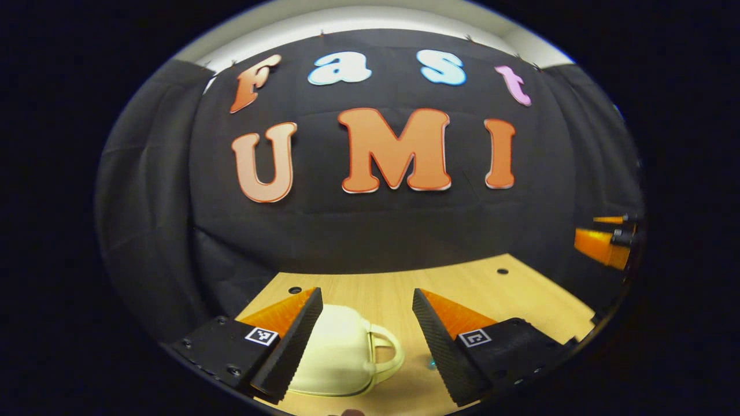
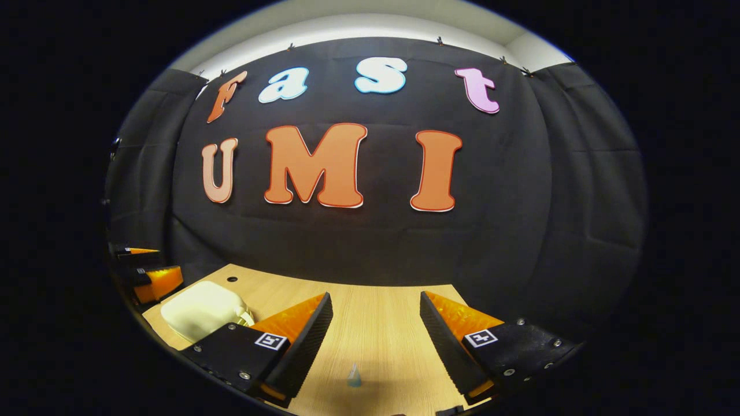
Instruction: First open the suitcase, pack the skin care products into it, and then close the suitcase.
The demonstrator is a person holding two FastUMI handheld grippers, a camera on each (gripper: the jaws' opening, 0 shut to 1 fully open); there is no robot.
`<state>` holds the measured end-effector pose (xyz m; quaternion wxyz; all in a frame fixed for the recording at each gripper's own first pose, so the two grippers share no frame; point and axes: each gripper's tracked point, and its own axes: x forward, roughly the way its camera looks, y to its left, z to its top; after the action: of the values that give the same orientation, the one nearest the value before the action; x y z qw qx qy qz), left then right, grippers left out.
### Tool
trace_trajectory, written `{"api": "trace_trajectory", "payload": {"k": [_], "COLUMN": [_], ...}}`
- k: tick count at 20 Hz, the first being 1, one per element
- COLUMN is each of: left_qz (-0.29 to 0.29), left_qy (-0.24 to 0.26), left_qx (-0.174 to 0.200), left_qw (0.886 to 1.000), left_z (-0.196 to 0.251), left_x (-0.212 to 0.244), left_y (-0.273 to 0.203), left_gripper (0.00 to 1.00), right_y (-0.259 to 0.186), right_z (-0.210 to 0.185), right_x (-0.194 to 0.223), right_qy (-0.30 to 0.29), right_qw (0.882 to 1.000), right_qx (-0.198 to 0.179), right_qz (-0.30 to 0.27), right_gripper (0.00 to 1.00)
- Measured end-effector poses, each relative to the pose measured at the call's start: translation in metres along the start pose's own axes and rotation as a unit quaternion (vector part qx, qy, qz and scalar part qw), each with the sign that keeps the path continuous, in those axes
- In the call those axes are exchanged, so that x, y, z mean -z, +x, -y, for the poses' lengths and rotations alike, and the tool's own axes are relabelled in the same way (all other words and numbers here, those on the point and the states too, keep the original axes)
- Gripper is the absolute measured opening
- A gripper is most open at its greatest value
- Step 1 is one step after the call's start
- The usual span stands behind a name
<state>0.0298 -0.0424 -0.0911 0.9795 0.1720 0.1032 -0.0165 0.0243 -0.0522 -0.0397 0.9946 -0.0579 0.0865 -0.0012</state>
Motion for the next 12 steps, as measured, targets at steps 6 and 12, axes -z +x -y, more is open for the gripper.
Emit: {"api": "trace_trajectory", "payload": {"k": [6, 12], "left_qz": [-0.072, -0.103], "left_qy": [0.231, 0.376], "left_qx": [0.065, 0.110], "left_qw": [0.968, 0.914], "left_z": [0.030, 0.058], "left_x": [0.077, 0.143], "left_y": [0.019, 0.041], "left_gripper": [0.98, 0.99], "right_y": [-0.006, -0.015], "right_z": [0.028, 0.068], "right_x": [0.028, 0.058], "right_qy": [0.031, 0.052], "right_qw": [0.998, 0.992], "right_qx": [0.043, 0.080], "right_qz": [-0.039, -0.079], "right_gripper": [0.96, 0.96]}}
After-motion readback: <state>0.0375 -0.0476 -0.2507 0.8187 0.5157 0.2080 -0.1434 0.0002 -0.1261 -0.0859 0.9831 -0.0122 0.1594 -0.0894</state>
